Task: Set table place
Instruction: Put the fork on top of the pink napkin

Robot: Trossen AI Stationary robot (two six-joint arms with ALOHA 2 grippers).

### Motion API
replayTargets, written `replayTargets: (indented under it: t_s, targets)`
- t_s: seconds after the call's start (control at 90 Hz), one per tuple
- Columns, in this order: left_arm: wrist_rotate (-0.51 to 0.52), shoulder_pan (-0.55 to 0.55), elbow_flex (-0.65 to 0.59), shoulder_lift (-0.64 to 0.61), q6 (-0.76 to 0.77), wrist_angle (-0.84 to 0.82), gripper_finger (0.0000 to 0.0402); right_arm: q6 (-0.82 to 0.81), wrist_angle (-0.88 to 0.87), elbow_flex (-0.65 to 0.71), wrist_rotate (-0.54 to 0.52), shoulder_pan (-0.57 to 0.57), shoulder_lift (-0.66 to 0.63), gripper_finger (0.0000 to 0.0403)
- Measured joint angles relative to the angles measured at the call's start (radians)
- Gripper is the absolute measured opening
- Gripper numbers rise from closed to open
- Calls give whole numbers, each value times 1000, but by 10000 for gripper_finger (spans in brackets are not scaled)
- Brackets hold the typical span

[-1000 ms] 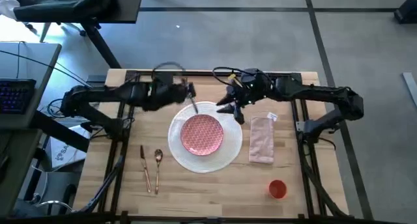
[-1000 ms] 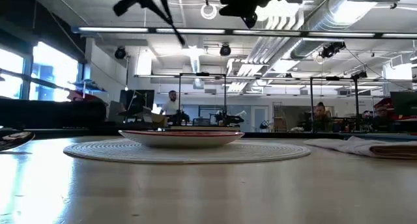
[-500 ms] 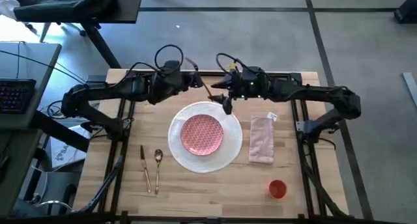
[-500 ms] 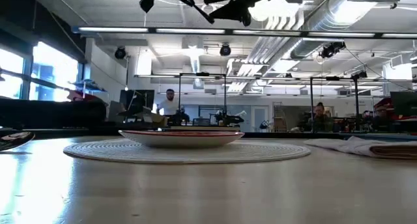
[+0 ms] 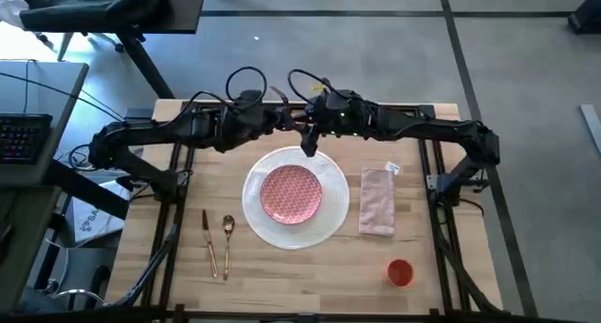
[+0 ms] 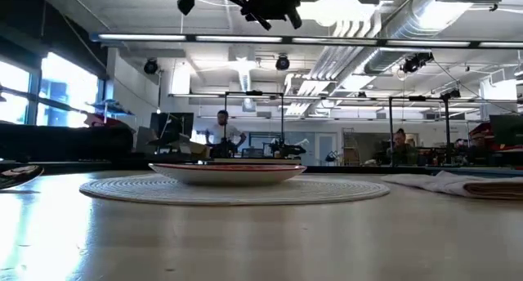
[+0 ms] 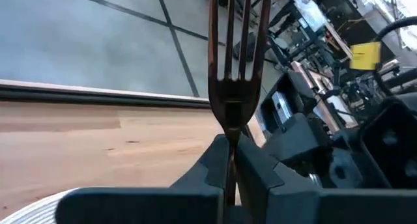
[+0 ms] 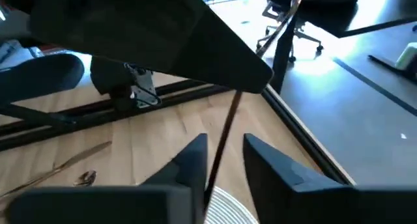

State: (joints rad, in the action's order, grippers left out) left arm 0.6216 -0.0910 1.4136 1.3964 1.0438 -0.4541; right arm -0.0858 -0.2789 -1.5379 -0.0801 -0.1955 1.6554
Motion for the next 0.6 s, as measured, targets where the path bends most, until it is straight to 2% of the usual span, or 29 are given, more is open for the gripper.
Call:
replayTargets:
  t_s: [0.144, 0.344, 0.6]
  targets:
    - [0, 0, 0, 0, -7, -2, 0, 9, -16, -11, -7, 0, 0, 9]
    - [-12, 0, 0, 2, -61, 2, 8, -101, -48, -15, -8, -6, 0, 1]
    - [-14, 0, 0, -34, -242, 18, 85, -281, -144, -7, 64, -51, -7, 0]
